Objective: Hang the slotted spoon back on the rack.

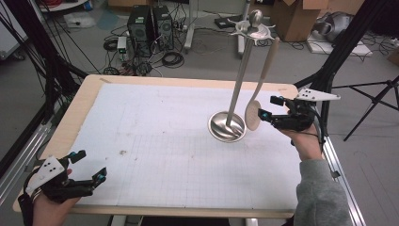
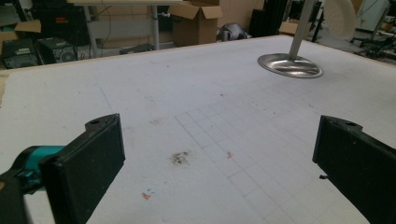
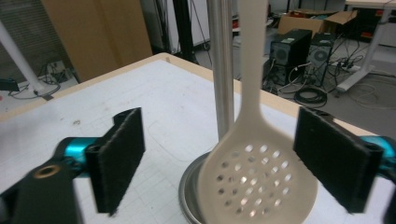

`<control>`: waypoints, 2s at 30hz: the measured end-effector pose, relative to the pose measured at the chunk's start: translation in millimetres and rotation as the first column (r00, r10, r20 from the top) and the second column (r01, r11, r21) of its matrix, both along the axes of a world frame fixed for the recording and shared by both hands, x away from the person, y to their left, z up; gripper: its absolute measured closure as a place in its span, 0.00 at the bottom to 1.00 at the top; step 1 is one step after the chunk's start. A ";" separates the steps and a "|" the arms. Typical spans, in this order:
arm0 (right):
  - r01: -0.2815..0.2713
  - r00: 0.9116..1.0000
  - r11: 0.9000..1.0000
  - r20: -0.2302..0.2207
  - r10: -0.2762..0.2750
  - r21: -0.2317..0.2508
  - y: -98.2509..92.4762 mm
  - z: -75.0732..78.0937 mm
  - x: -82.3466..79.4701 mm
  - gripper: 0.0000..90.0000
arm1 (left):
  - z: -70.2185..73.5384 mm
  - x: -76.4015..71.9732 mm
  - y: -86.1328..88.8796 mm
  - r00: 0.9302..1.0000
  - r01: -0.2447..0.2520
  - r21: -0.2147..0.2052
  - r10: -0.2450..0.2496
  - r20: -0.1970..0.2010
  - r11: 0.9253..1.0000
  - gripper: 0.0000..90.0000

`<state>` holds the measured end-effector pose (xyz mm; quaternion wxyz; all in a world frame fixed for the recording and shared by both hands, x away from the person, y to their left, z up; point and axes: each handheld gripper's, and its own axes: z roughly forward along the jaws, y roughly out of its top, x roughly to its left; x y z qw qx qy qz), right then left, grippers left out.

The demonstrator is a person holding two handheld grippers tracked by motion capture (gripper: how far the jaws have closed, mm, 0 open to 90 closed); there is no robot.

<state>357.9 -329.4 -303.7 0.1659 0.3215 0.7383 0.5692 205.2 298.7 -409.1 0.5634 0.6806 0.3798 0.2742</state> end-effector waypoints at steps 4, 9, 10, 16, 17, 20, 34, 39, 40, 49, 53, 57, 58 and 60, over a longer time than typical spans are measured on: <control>0.004 1.000 1.000 0.006 -0.004 -0.010 -0.6 -5.1 -6.4 0.16 | 1.0 1.3 -0.5 1.000 0.027 -0.022 -0.027 0.011 0.999 0.03; 0.001 1.000 1.000 0.021 -0.001 -0.016 -0.5 -11.4 -14.4 0.16 | 1.7 4.6 -1.0 0.999 0.029 -0.024 -0.029 0.015 0.999 0.03; 0.005 1.000 1.000 0.020 -0.004 -0.016 -0.7 -12.3 -16.3 0.16 | 1.8 5.0 -1.0 1.000 0.027 -0.024 -0.027 0.015 0.999 0.03; 0.012 0.999 1.000 0.032 -0.012 -0.008 -1.3 -19.5 -26.5 0.16 | 2.6 9.0 -1.3 1.000 0.024 -0.026 -0.024 0.018 0.999 0.03; 0.014 0.999 1.000 0.038 -0.014 -0.015 -1.9 -22.9 -29.2 0.16 | 2.8 10.2 -1.6 1.000 0.024 -0.028 -0.023 0.019 0.999 0.03; 0.017 0.999 1.000 0.034 -0.017 -0.022 -2.1 -26.4 -32.2 0.16 | 2.8 11.5 -2.1 1.000 0.023 -0.029 -0.023 0.019 0.999 0.03; 0.044 0.999 0.999 0.025 -0.044 -0.027 -3.4 -54.3 -53.7 0.16 | 1.8 19.9 -8.0 0.999 0.035 -0.032 -0.035 0.017 0.999 0.03; 0.054 0.998 0.998 0.040 -0.053 -0.019 -6.3 -59.0 -60.4 0.16 | 1.5 21.9 -9.3 0.999 0.043 -0.036 -0.042 0.023 0.998 0.03; 0.052 0.998 0.998 0.035 -0.051 -0.019 -6.7 -60.0 -62.2 0.16 | 1.6 22.1 -9.5 0.999 0.044 -0.039 -0.043 0.026 0.998 0.03; 0.057 0.998 0.998 0.034 -0.056 -0.021 -12.1 -74.9 -78.4 0.16 | 2.0 23.5 -11.3 0.997 0.052 -0.038 -0.050 0.050 0.998 0.03; 0.077 0.996 0.997 0.036 -0.077 0.002 -18.1 -84.3 -88.7 0.16 | 1.4 23.8 -11.8 0.998 0.050 -0.040 -0.048 0.049 0.998 0.03; 0.107 0.992 0.994 0.063 -0.108 0.018 -23.5 -89.4 -95.7 0.16 | 0.9 23.8 -11.7 0.998 0.047 -0.037 -0.045 0.048 0.998 0.03; 0.107 0.992 0.994 0.063 -0.108 0.018 -23.5 -89.4 -95.7 0.16 | 0.9 23.8 -11.6 0.998 0.046 -0.036 -0.045 0.047 0.998 0.03; 0.123 0.989 0.992 0.074 -0.124 0.019 -25.4 -90.9 -98.9 0.16 | 0.3 23.6 -11.9 0.998 0.043 -0.036 -0.042 0.047 0.998 0.03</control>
